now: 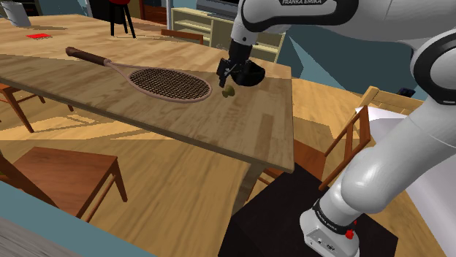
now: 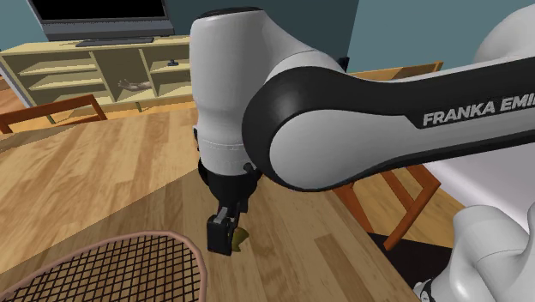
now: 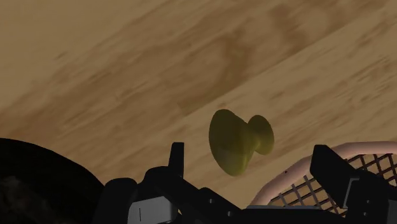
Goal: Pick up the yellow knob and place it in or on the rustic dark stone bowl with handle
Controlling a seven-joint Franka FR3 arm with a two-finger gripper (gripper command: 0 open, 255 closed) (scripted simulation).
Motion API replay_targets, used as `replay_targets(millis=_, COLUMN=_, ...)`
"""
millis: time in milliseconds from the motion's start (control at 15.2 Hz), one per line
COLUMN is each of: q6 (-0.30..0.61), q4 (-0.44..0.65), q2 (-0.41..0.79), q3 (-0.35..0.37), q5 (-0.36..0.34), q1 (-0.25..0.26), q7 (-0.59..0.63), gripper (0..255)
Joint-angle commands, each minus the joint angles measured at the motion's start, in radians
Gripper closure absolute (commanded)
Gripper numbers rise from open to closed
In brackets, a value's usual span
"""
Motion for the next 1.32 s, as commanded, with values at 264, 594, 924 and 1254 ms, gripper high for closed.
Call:
replay_targets(millis=264, q6=0.074, q4=-0.066, q2=0.006, q3=0.004, q5=0.002, q1=0.003, q7=0.000, gripper=0)
replay_targets(millis=594, q6=0.074, q4=-0.066, q2=0.006, q3=0.004, q5=0.002, q1=0.003, q7=0.000, gripper=0)
replay_targets(millis=924, q6=0.073, q4=-0.066, q2=0.006, q3=0.004, q5=0.002, q1=0.003, q7=0.000, gripper=255)
replay_targets(millis=1254, q6=0.073, q4=-0.066, q2=0.006, q3=0.004, q5=0.002, q1=0.003, q7=0.000, gripper=255)
